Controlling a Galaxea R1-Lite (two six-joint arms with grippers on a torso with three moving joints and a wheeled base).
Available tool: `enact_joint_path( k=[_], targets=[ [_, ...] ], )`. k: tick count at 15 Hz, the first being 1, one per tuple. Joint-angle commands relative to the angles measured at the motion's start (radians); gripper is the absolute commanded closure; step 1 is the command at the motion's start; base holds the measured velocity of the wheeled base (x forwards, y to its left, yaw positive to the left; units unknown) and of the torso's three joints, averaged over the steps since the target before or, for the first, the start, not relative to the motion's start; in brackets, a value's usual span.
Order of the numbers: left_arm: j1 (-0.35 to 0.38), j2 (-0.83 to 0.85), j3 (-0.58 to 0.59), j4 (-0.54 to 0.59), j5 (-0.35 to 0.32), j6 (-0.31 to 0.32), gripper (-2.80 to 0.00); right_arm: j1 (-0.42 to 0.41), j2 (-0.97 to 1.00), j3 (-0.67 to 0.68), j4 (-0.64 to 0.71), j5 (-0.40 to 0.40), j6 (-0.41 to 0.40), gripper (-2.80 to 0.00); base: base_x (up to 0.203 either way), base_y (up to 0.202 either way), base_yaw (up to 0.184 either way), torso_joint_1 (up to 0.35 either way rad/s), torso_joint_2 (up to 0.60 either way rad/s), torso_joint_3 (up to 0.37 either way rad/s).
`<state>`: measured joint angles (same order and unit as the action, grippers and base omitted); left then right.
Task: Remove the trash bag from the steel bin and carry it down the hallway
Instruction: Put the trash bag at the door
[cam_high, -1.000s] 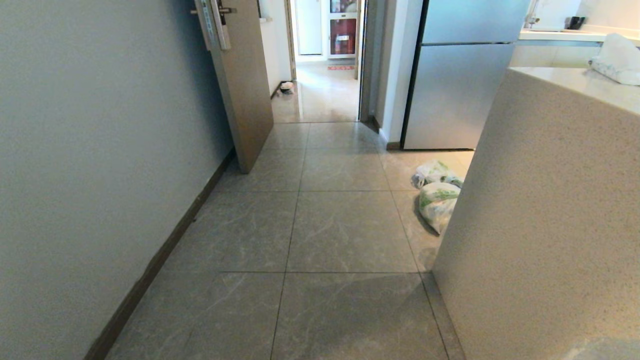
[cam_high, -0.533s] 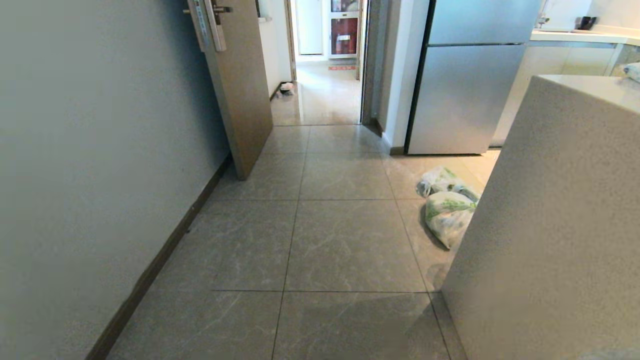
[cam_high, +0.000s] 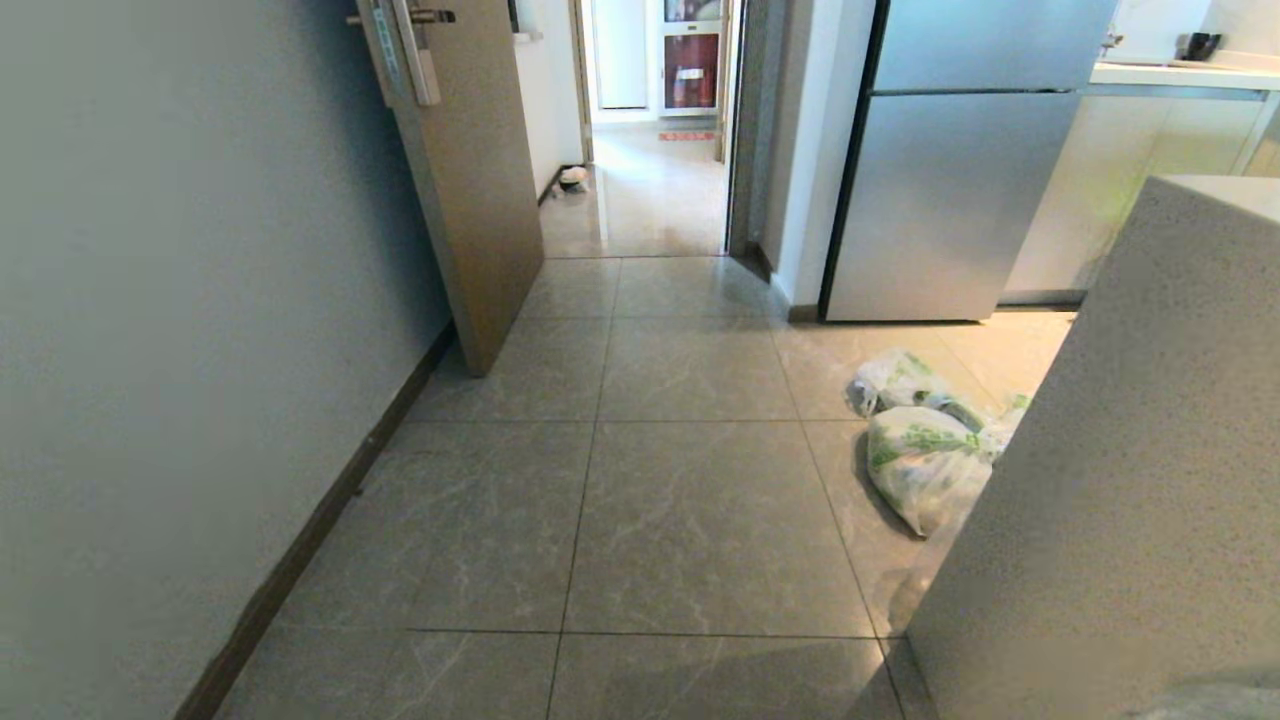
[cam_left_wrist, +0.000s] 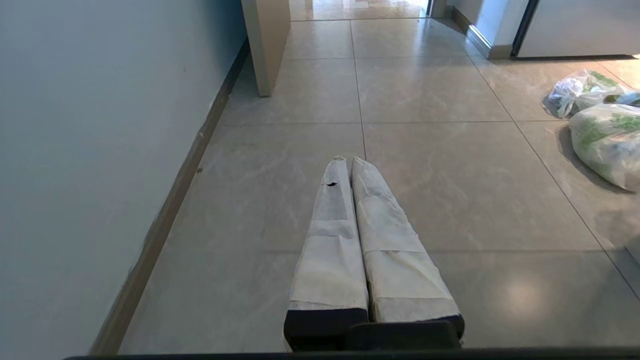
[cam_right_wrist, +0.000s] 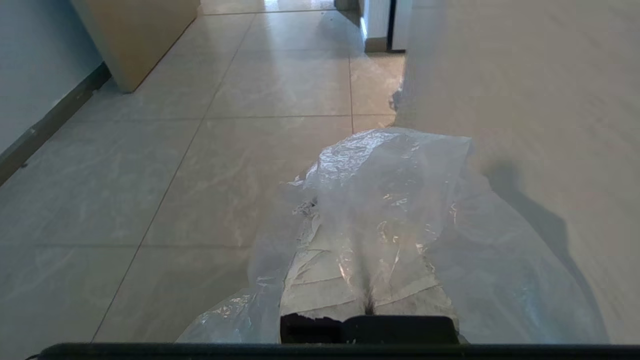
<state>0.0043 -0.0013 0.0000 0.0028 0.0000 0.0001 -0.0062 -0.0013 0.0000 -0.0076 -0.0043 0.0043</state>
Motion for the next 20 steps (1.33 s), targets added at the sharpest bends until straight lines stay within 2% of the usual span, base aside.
enact_joint_path(
  k=[1,20],
  targets=[
    [0.000,0.001,0.003,0.000,0.000,0.000,0.00,0.000,0.000,0.002,0.000,0.000,0.000,0.00,0.189,0.000,0.000,-0.002,0.00,0.003],
    [0.000,0.001,0.002,0.000,0.000,0.000,0.00,0.000,0.000,0.002,0.000,0.000,0.000,0.00,0.190,0.000,0.001,0.002,0.00,0.002]
  ],
)
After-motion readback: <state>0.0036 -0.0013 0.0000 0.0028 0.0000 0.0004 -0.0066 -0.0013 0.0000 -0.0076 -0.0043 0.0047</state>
